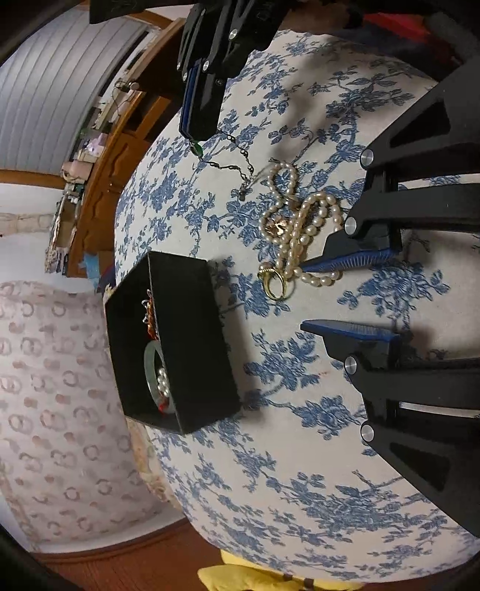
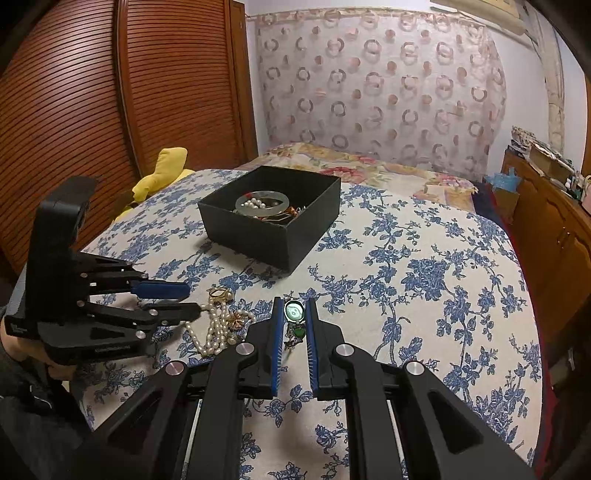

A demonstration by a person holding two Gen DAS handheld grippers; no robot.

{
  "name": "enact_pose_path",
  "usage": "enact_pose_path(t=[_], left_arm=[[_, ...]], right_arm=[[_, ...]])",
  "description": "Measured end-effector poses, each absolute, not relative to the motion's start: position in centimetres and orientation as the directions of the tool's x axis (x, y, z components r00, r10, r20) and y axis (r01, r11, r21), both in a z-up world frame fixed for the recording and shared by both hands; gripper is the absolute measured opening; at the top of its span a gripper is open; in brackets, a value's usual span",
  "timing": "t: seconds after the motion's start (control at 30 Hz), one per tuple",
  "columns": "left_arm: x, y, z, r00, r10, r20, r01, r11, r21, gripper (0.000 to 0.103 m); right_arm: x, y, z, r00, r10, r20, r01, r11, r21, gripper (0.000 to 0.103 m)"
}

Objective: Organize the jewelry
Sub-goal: 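Grasp the pearl necklace with the left tool while the right tool grasps the green pendant chain, then lift the pearl necklace and green pendant chain high above the bed with both tools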

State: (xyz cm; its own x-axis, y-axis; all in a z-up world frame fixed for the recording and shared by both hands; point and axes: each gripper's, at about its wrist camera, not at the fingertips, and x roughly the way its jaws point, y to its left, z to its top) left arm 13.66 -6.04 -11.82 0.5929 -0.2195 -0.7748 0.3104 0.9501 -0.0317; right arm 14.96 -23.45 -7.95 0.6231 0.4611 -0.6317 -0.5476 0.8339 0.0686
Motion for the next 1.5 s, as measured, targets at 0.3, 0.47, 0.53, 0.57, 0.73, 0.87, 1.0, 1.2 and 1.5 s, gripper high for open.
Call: enact_pose_path(t=[0.3,0.47,0.53,0.57,0.73,0.87,1.0,1.2,1.5], left_arm=[[13.5,-6.7,-12.0,0.592,-0.252,-0.766,0.370,0.929,-0.020,0.005],[12.2,-6.0,-11.0,0.586,-0.304,-0.751,0.394,0.917,-0.063,0.004],[11.6,-5.7,-9.8,0.599,-0.329,-0.730,0.397,0.914,-0.086,0.004],[11.3,-5.6,-9.0,0.611,-0.342,-0.714,0.400,0.912,-0.096,0.004],[10.3,-5.3,-4.6,0.664,-0.384,-0.641,0.414,0.903,-0.112,0.004],[10.1,-5.4,-0.9,0.712,-0.390,-0.584,0.418,0.904,-0.094,0.004],[10.6,-5.2,1.5,0.750,-0.376,-0.544,0.406,0.911,-0.070,0.004],[11.8,-4.9,4.5,0.777,-0.373,-0.508,0.400,0.914,-0.058,0.004],[12.9,-5.3,7.6,0.808,-0.357,-0.468,0.393,0.919,-0.023,0.004]], right_arm=[[14.9,-23.4,-7.9,0.619,0.457,-0.639,-0.547,0.835,0.066,0.013],[14.9,-23.6,-7.7,0.623,0.457,-0.635,-0.543,0.837,0.070,0.013],[14.8,-23.6,-7.4,0.627,0.457,-0.631,-0.543,0.837,0.068,0.013],[14.8,-23.6,-7.3,0.628,0.458,-0.629,-0.543,0.837,0.067,0.013],[14.6,-23.4,-6.3,0.639,0.462,-0.615,-0.547,0.835,0.059,0.013],[14.3,-23.3,-5.2,0.650,0.467,-0.600,-0.552,0.832,0.051,0.013],[14.2,-23.1,-4.3,0.657,0.474,-0.586,-0.559,0.828,0.043,0.013],[14.0,-22.7,-2.9,0.668,0.483,-0.566,-0.569,0.822,0.030,0.013],[14.2,-21.8,-1.1,0.680,0.494,-0.542,-0.581,0.813,0.012,0.013]])
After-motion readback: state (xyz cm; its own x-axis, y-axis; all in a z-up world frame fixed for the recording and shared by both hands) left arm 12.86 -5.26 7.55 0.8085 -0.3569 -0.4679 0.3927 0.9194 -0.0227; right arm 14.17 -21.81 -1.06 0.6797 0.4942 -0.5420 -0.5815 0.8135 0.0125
